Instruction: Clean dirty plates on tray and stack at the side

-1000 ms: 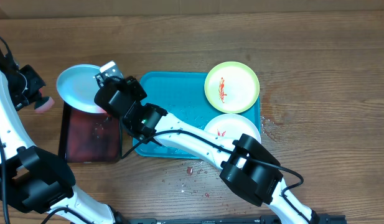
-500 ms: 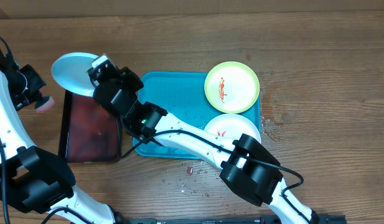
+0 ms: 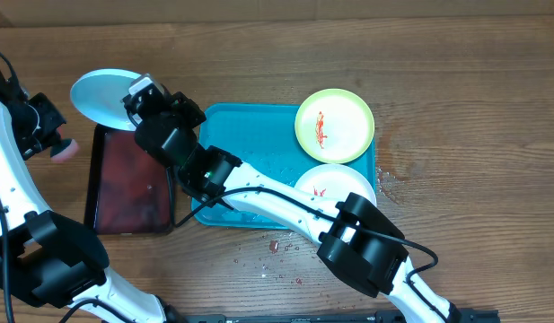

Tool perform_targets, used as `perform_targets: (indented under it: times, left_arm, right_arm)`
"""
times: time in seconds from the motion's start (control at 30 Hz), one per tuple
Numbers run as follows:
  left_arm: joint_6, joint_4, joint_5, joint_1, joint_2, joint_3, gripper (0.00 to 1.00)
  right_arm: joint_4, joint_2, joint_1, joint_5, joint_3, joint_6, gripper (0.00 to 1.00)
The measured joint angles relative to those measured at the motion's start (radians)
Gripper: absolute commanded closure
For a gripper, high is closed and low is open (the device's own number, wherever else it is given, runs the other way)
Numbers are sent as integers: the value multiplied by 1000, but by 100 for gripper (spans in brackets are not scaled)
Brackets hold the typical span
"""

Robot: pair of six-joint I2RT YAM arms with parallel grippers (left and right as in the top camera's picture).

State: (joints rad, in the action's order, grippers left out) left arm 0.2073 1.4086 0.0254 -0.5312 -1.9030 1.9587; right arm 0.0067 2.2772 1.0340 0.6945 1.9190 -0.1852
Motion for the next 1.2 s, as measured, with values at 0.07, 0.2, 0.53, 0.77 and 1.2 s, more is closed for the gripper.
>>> perform_targets:
  times: [0.07,0.2,0.53,0.77,1.2]
  left_arm:
    - [0,0,0,0,0,0,96]
    - [0,0,13,0,0,0,96]
    - [0,-16,77,26,0,0,96]
    - [-6,-41,87,164,0,0,96]
    - [-3,-62,95,533,0,-12,96]
  right_arm:
    - [-35,0,0,14,2,2,96]
    - [-210,0,-2,50,6,84,96]
    - [-642,-56,-95,-84,11,526,96]
    - [-976,-183,-349,-430,21,769,96]
    - [-940,-185,-465,-731,-308,941,96]
